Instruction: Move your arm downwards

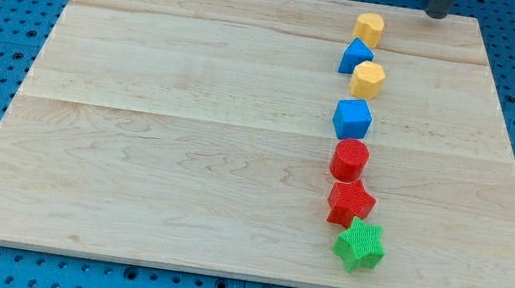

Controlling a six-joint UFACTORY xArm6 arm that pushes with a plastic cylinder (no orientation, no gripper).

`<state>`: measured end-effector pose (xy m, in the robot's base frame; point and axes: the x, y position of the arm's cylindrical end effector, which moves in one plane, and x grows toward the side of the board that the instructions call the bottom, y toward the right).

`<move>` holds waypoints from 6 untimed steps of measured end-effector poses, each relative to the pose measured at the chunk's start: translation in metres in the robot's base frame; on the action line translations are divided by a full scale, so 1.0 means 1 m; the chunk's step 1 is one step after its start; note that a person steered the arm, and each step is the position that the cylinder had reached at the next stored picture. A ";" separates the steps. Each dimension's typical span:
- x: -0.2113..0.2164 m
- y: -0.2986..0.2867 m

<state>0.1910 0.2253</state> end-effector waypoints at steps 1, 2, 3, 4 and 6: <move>0.014 0.000; 0.066 0.016; 0.128 0.019; 0.184 0.019; 0.298 0.019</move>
